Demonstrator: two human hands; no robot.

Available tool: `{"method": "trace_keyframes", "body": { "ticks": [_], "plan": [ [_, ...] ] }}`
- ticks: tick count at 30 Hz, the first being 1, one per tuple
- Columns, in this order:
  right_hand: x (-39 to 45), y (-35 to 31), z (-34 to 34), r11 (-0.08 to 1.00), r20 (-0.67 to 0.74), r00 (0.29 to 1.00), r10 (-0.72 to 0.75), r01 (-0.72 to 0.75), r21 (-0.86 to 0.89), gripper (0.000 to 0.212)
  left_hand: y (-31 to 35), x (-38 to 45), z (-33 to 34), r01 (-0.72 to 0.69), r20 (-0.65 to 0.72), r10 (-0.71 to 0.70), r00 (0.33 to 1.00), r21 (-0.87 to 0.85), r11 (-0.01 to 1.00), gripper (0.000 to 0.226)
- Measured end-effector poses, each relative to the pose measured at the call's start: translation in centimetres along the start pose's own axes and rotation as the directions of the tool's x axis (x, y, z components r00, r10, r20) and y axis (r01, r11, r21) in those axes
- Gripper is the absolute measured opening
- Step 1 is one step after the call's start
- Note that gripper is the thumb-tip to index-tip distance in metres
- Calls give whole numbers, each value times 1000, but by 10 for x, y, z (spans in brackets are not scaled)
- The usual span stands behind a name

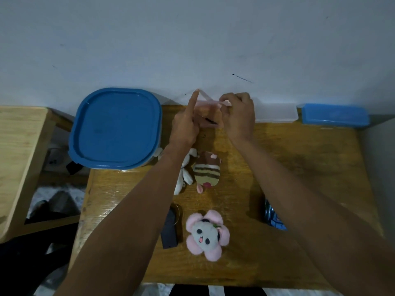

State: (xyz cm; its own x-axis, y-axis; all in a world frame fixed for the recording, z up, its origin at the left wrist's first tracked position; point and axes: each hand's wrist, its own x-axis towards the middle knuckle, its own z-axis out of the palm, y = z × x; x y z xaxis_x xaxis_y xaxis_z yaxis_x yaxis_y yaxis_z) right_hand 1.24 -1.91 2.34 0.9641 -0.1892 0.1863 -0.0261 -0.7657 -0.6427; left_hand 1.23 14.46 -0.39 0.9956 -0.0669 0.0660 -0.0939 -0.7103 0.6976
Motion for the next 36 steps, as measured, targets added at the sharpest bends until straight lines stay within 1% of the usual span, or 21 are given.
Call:
{"method": "trace_keyframes", "body": {
  "ticks": [3,5,7,9,11,13,17,20,22,25,27,30,32,33,36],
  "plan": [
    [-16,5,3,998,63,998,13,-17,64,14,1,3,0,46,37,-47,998,21,999,66],
    [-26,9,8,997,91,995,38,-45,67,16,4,4,-1,79,46,-80,996,33,996,52],
    [-31,10,12,995,96,992,80,-86,60,17,7,4,-3,82,50,-85,995,55,995,45],
    [-31,9,14,987,102,985,137,-145,73,18,9,2,-5,85,75,-90,993,65,994,44],
    [-29,7,14,975,119,977,177,-191,116,30,9,1,-6,101,92,-105,990,47,994,45],
    [-26,5,12,966,136,970,200,-219,138,38,9,0,-6,121,85,-124,989,37,992,39],
    [-22,-1,9,965,155,963,219,-238,113,32,13,0,-5,146,43,-148,988,48,988,34],
    [-22,-3,9,963,158,961,226,-245,111,31,16,-1,-7,170,57,-172,983,43,985,33],
    [-23,-4,9,969,156,963,219,-233,80,31,18,-1,-7,180,74,-183,980,44,983,31],
    [-20,-8,6,980,160,966,201,-199,-28,30,23,1,-9,232,105,-235,966,43,972,19],
    [-16,-12,2,977,188,963,192,-170,-127,28,27,4,-9,240,136,-244,960,45,970,21],
    [-8,-28,-9,946,211,946,245,-185,-268,25,42,1,-19,236,167,-245,955,73,969,26],
    [-4,-43,-15,943,176,949,260,-211,-256,25,51,-3,-33,213,112,-223,968,97,972,37],
    [-3,-52,-17,955,155,959,236,-199,-221,24,53,-6,-43,177,61,-183,981,102,979,41],
    [-7,-85,-17,983,144,973,181,-177,-45,22,48,-15,-82,67,-89,-63,994,42,997,43]
  ]
}}
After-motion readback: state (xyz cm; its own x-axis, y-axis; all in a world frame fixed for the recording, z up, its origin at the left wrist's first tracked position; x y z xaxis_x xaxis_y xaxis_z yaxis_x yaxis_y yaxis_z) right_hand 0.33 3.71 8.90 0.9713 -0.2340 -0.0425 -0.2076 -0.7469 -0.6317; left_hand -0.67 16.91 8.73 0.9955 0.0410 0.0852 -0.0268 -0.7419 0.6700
